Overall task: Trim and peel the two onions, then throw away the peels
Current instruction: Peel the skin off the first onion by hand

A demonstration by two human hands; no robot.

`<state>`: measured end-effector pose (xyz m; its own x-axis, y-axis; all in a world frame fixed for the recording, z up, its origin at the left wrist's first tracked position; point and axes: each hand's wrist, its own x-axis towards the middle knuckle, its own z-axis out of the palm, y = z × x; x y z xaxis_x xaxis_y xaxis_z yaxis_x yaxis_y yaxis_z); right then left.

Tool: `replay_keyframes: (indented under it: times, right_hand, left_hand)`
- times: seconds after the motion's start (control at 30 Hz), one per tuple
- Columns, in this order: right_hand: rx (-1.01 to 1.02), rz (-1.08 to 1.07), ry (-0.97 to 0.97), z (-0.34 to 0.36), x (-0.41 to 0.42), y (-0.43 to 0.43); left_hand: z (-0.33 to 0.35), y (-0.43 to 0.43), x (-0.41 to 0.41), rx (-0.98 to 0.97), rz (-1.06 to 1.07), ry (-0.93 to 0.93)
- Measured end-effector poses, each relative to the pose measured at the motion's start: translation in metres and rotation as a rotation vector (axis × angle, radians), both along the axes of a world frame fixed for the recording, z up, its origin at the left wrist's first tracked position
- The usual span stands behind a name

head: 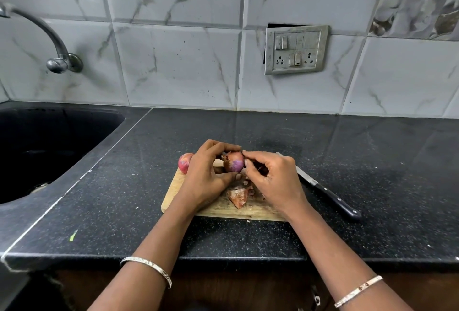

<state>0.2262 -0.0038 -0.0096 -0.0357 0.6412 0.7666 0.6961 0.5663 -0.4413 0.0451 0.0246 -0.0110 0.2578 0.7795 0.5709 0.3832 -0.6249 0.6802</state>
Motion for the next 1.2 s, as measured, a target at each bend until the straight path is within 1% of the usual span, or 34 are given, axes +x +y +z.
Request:
replay_keyframes:
  times: [0.27,0.37,0.63,0.97,1.1,1.2]
  right_hand:
    - [0.000,0.025,-0.018,0.0014,-0.0008,-0.0016]
    - [0.012,0.037,-0.042,0.0018,-0.0014,-0.0016]
    - [-0.020,0.028,-0.003,0.0002,-0.0004,0.0006]
    - [-0.024,-0.009,-0.010,0.0008,0.0001,0.0000]
    - [0.003,-0.009,0.003,0.0017,-0.0006,-0.0017]
    - [0.024,-0.013,-0.015,0.0029,-0.0018,-0.0040]
  left_hand:
    - [0.0017,-0.0047,0.0025,0.019,0.012,-0.016]
    - [0.0029,-0.0060,0.0039,-0.025,-0.002,-0.059]
    - [0.0040,-0.0101,0.0039,-0.049,-0.001,-0.080]
    - [0.0031,-0.0097,0.0051,-0.069,0.002,-0.026]
    - [0.0022,-0.0091,0.0045,-0.017,0.021,-0.013]
    - [0.0005,-0.0069,0.0043,0.033,0.035,0.033]
